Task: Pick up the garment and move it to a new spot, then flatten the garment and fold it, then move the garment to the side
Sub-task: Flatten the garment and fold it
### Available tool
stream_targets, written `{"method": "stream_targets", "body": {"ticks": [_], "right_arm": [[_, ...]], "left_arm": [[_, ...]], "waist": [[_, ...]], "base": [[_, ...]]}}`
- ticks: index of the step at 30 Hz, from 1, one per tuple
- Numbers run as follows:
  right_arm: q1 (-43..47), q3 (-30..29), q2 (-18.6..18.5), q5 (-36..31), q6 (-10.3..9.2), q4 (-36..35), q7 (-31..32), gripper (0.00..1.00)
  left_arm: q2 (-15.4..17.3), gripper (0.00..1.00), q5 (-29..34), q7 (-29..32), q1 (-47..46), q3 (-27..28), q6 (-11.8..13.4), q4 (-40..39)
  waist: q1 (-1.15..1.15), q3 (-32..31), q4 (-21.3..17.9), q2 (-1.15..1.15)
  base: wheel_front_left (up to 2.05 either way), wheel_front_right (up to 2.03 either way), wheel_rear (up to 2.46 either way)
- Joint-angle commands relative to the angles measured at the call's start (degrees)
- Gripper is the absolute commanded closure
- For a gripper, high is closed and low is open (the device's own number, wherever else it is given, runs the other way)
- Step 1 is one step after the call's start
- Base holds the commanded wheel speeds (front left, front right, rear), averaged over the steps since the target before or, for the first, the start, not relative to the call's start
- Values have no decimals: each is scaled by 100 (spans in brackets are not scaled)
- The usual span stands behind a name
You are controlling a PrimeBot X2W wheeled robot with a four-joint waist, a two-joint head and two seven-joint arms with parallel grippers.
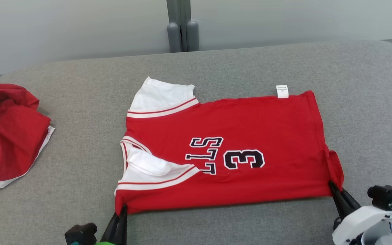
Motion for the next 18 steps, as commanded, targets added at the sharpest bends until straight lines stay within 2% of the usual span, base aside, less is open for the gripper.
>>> {"method": "stream_targets", "body": {"ticks": [1, 7, 8, 9, 10, 11, 18], "right_arm": [[162, -66, -58, -16, -12, -47, -17, 100], [619, -316, -26, 42, -12, -210, 75, 100], [659, -349, -13, 18, -12, -236, 96, 95], [683, -385, 5, -3, -12, -257, 105, 35], [707, -421, 48, 7, -12, -280, 128, 0], [707, -447, 77, -15, -12, -295, 123, 0], [543, -627, 221, -475, -10, -543, 31, 0]], "left_arm": [[12, 100, 31, -1, 142, 1, 24, -45], [-38, 100, 61, -1, 387, -96, 58, -111], [-44, 100, 52, -1, 403, -96, 68, -110], [-50, 67, 54, -1, 410, -98, 85, -108], [-59, 11, 47, -1, 415, -104, 98, -99], [-65, 0, 41, -1, 409, -107, 104, -94], [-94, 0, 250, -1, 318, 179, 300, -504]], "waist": [[0, -62, 54, 0], [0, -139, 95, 0], [0, -147, 90, 0], [0, -154, 86, 0], [0, -161, 81, 0], [0, -171, 78, 0], [0, -283, 21, 0]], "base": [[0, 0, 0], [0, 0, 0], [0, 0, 0], [0, 0, 0], [0, 0, 0], [0, 0, 0], [0, 0, 0]]}}
